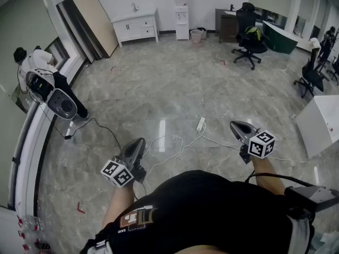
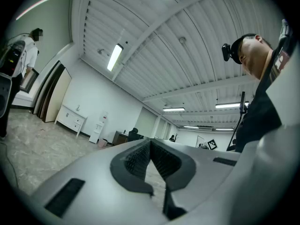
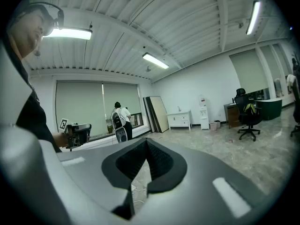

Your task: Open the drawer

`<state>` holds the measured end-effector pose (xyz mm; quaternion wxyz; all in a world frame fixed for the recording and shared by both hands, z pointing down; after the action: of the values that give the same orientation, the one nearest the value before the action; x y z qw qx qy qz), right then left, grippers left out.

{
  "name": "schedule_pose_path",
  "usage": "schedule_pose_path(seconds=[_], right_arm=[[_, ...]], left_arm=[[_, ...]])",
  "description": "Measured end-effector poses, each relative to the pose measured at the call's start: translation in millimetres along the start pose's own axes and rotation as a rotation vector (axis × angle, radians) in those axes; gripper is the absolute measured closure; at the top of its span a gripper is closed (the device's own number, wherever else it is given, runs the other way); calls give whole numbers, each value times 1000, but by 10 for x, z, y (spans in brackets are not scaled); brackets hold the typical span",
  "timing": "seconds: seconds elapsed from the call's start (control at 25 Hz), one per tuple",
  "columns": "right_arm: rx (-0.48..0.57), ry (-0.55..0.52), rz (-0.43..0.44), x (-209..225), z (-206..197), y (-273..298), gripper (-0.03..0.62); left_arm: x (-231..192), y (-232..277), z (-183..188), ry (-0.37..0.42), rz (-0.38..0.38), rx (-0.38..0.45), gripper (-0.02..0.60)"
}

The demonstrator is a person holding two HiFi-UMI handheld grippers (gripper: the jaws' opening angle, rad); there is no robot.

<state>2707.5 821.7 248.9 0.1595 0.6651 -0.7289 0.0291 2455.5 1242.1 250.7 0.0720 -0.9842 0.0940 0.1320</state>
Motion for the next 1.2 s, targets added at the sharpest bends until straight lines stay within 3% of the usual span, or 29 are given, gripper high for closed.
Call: schedule_pose_path(seconds=[0.64, 0.96, 1.2], right_arm=[[-3, 13, 13, -153, 9, 256, 597], [7, 25, 38, -479, 55, 583, 597], [0, 14, 65, -896, -11, 971, 597]], left_arm=[[-229, -119, 23, -9, -17, 3, 586], [-472, -468, 201, -9, 0, 10, 586], [-818, -1031, 237, -18, 35, 28, 586]])
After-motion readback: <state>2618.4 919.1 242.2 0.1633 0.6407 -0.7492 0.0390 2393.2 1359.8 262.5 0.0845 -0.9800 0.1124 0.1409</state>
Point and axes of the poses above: the fingertips, and each gripper's own axes: y forward along the fingers, x to its right, z out of its top, the point moved 10 cm from there along -y, backward along the fingers, and after that the axes turned 4 degrees about y, right-handed, at the moved point
